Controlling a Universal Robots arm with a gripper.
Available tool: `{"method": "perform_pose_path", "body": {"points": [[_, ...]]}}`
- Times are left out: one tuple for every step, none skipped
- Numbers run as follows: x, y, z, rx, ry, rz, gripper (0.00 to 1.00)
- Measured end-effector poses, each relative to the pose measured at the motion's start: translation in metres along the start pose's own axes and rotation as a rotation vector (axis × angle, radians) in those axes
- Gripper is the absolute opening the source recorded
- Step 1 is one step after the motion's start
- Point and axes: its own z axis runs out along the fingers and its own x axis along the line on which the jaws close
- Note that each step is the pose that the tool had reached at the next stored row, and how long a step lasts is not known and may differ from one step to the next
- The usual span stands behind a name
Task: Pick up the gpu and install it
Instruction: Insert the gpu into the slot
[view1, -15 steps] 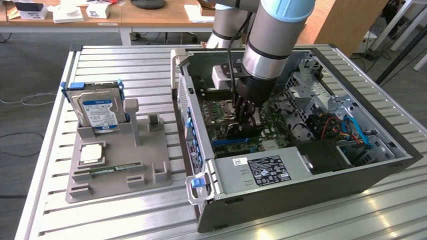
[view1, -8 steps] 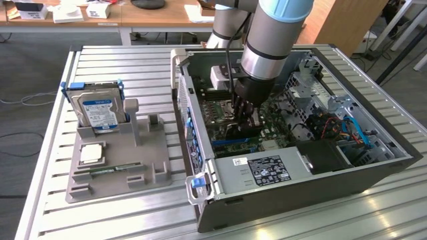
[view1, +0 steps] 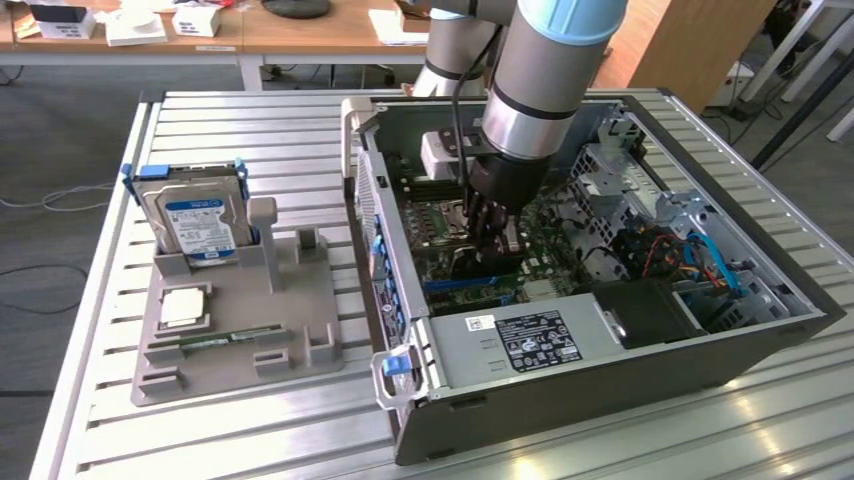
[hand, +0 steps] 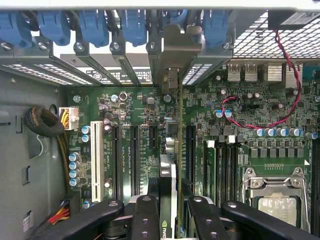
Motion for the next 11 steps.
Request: {"method": "perform_pose_path", "body": {"points": [[0.0000,-0.0002,0.0000,0.0000,0.0000,0.000,0.27],[0.0000,-0.0004,0.0000,-0.0001,0.0000,0.000,0.27],[0.0000,-0.0007,0.0000,-0.0001,0.0001,0.000,0.27],[0.0000,-0.0010,-0.0001,-0.0002,0.0001,0.000,0.27],[0.0000,-0.0014,-0.0001,-0.0001,0.0001,0.000,0.27],[-0.0001,-0.0018,-0.0001,-0.0002,0.0001,0.000,0.27],[0.0000,-0.0024,-0.0001,-0.0001,0.0001,0.000,0.27],[-0.0001,-0.0030,-0.0001,0.0000,0.0001,0.000,0.27],[-0.0001,-0.0035,-0.0002,0.0000,0.0001,0.000,0.27],[-0.0001,-0.0041,-0.0002,0.0000,0.0001,0.000,0.27],[-0.0001,-0.0043,-0.0002,0.0000,0.0001,0.000,0.27]]}}
